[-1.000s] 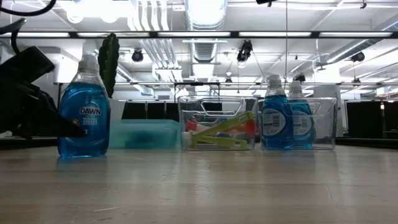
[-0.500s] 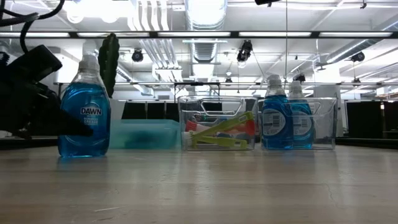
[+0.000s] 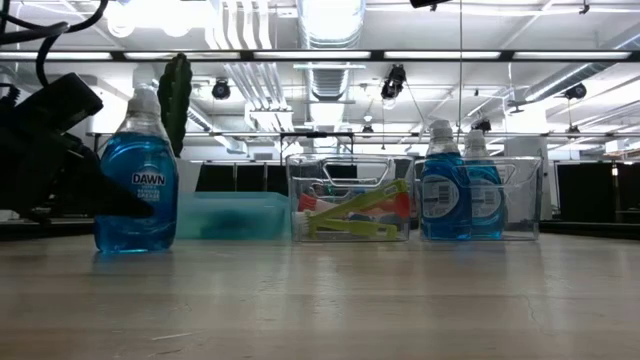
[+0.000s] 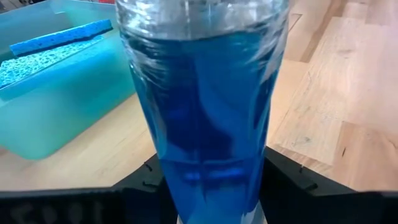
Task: Pick & Place Kitchen Sink Supplies
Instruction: Put the blue dishwashing liquid bottle into the right transparent bin
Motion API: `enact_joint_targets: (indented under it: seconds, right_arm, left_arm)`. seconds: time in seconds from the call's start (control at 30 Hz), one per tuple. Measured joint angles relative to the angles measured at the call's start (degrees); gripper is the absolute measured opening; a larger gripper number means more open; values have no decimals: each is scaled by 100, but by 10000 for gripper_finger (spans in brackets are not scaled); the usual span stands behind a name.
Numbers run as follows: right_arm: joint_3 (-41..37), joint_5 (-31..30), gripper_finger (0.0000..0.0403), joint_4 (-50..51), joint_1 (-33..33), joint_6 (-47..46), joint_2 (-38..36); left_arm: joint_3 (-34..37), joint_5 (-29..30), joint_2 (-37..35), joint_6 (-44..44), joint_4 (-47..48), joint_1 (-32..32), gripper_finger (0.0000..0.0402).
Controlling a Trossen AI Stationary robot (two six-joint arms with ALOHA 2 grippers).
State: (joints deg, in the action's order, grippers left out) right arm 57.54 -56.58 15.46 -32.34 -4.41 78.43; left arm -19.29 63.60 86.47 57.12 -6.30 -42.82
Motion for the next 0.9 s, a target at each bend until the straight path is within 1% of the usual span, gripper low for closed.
enact_joint_targets:
  seconds: [0.13, 0.27, 0.47, 0.57, 0.77, 0.83, 0.9]
  right_arm:
    - [0, 0, 68, -3, 0, 10, 0]
    - [-2, 0, 69, -222, 0, 286, -2]
    - [-2, 32, 75, -693, 0, 637, -6]
    - [-2, 551, 74, -828, 55, 634, -7]
    - [-1, 2385, 81, -1032, 371, 285, -7]
    - [9, 2788, 89, -1006, 486, 103, -7]
    - [16, 3014, 100, -1003, 583, 1, -7]
  left_arm:
    - [0, 4, -3, 1, -24, -1, 166]
    - [-66, 55, -5, -51, -41, 1, 166]
    - [-300, 103, -28, -454, -64, 7, 166]
    - [-412, 97, -35, -485, -63, 36, 166]
    - [-651, -39, -43, -641, -48, 126, 165]
    - [-769, -158, -43, -761, -57, 168, 165]
    - [-906, -247, -43, -929, -50, 220, 165]
